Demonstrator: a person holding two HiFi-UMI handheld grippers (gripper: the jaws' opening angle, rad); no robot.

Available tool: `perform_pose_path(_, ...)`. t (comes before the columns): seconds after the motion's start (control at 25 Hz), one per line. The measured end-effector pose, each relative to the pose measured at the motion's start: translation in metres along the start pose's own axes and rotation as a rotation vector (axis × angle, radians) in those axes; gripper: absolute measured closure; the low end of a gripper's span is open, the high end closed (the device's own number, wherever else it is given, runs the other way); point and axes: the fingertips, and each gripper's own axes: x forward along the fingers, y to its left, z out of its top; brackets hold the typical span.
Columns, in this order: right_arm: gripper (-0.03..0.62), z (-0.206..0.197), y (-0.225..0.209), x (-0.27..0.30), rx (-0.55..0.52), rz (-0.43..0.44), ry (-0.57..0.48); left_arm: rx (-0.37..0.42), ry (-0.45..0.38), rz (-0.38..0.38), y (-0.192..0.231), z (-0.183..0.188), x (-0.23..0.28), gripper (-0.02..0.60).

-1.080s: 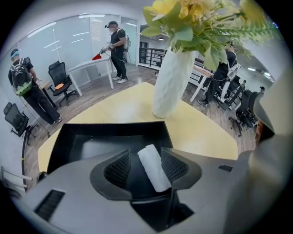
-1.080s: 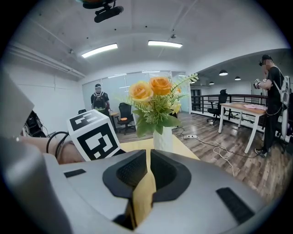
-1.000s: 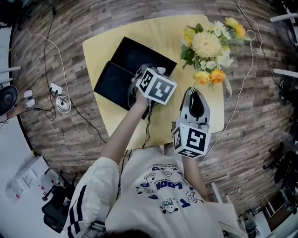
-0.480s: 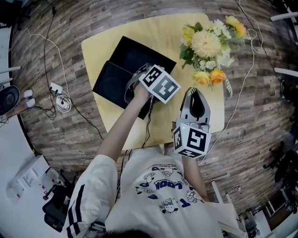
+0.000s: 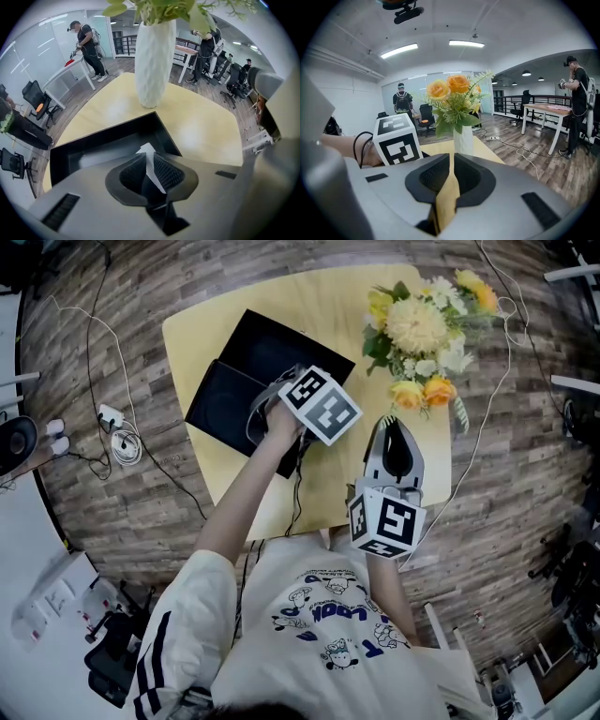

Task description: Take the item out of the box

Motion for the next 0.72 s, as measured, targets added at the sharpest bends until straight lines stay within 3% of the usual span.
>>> perform_pose_path(0.16, 0.547, 0.001, 0.001, -0.001, -0.004, -0.001, -0.003, -0.023, -0.028, 0.031, 0.007, 0.001, -0.003, 0.56)
perform_pose_path(0.44, 0.548, 0.001, 0.001, -0.001, -0.007, -0.004, -0.002, -0.05, -0.062, 0.054, 0.011, 0.003, -0.006, 0.565)
perform_pose_path(0.72, 0.548, -0.001, 0.003, -0.001, -0.011, -0.002, 0.001, -0.145, -0.16, 0.052, 0.019, 0.008, -0.015, 0.565)
